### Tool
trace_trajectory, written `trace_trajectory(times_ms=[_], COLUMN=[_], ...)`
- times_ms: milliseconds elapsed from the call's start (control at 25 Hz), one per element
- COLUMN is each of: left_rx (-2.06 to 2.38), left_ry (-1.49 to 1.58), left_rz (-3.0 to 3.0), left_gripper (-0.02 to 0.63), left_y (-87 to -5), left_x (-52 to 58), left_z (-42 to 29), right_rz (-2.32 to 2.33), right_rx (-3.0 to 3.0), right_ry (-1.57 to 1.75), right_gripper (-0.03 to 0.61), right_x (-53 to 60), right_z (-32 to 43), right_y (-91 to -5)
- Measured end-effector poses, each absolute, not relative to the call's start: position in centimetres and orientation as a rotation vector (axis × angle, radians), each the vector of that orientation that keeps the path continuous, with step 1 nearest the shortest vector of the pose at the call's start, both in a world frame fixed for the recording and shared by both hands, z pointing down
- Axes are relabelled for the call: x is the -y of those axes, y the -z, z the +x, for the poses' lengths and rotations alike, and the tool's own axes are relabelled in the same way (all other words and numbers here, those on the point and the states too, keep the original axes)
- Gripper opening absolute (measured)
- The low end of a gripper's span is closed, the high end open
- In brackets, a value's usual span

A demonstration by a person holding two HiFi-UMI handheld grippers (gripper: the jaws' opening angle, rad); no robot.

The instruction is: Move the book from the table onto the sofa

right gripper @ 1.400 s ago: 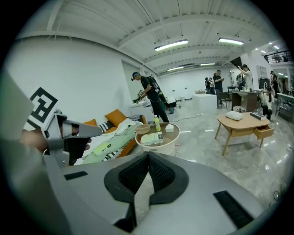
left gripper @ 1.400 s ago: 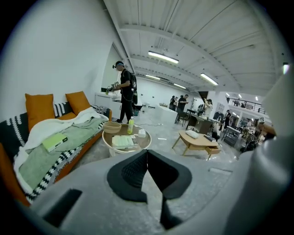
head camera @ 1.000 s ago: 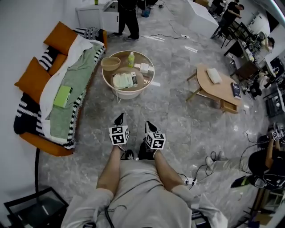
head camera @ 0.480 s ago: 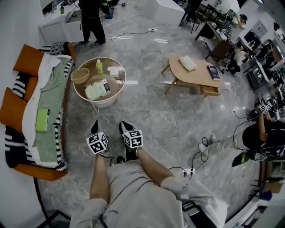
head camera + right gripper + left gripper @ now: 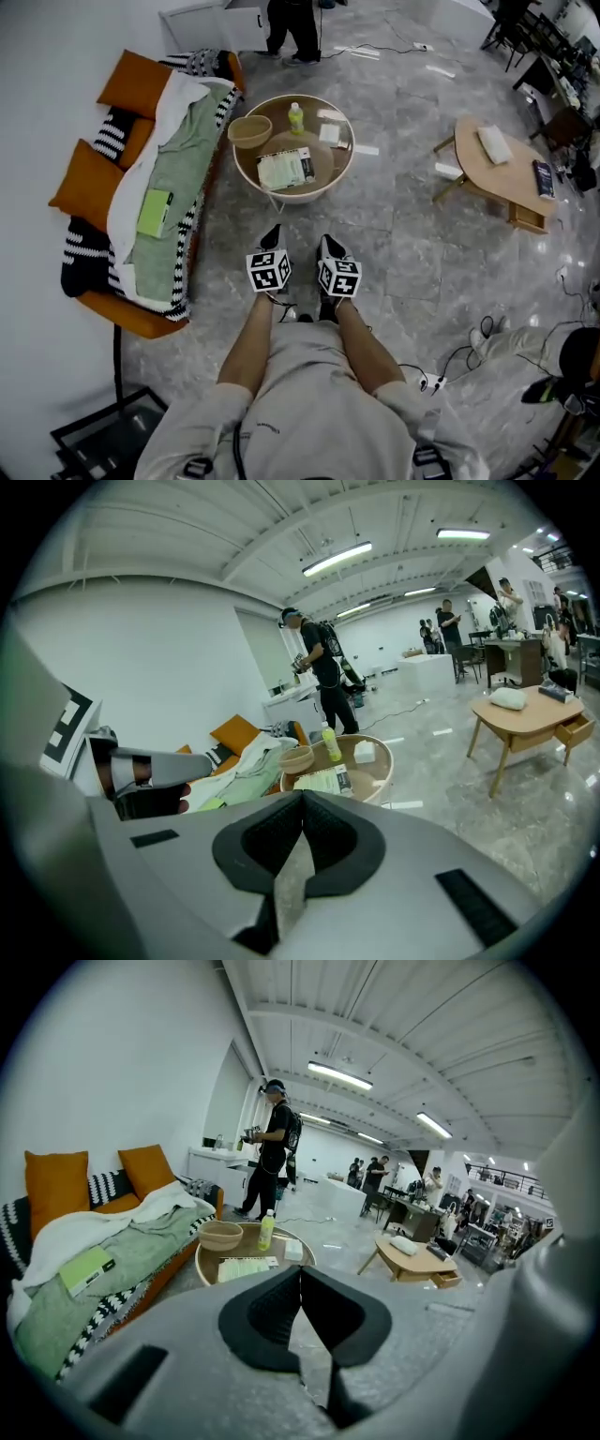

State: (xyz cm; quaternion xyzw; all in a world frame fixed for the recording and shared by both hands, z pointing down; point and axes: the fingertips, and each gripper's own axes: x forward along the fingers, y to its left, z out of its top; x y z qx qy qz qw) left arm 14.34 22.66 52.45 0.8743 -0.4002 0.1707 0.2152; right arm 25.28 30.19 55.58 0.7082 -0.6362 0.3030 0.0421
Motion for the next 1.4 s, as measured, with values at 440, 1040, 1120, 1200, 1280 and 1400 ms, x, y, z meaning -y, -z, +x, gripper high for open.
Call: trace_trajectory(times_ms=[440,1040,1120,1200,1280,1400], left_rx=[1.174,1.438,1.472,1.500,1.514,1.513], left_ry=[-0.576,-0.570,-0.574,-0.575,-0.574,-0.573], left_rz=[2.332,2.128,2.093,2.064,2.047,2.018], left_gripper=[0.009,0.009,0.011,0.011,0.011,0.011], left_y=[-53.3,-54.8,-55.0,-55.1,-55.2,-55.7], left_x=[-12.7,-6.4,-6.2,-6.0,-5.7,-5.0], left_z=[19.6,14.7,13.7,13.0,13.0,13.3], right_rz=[2.060,1.851,1.802,1.757,1.737,1.757], right_rx=[1.982,2.046,2.056,2.062,2.058,2.047], right_ry=[-0.985,-1.019,-1.030,-1.036,-1.055,-1.117], right_gripper=[0.006,0.006,0.006,0.006,0.006,0.006], right_x=[-18.3,-6.0,-5.5,-5.1,-4.8,-3.8], right_z=[31.3,30.5,29.6,29.0,29.0,29.7], right_y=[-55.9,-57.6,-58.3,-58.9,-59.4,-59.5])
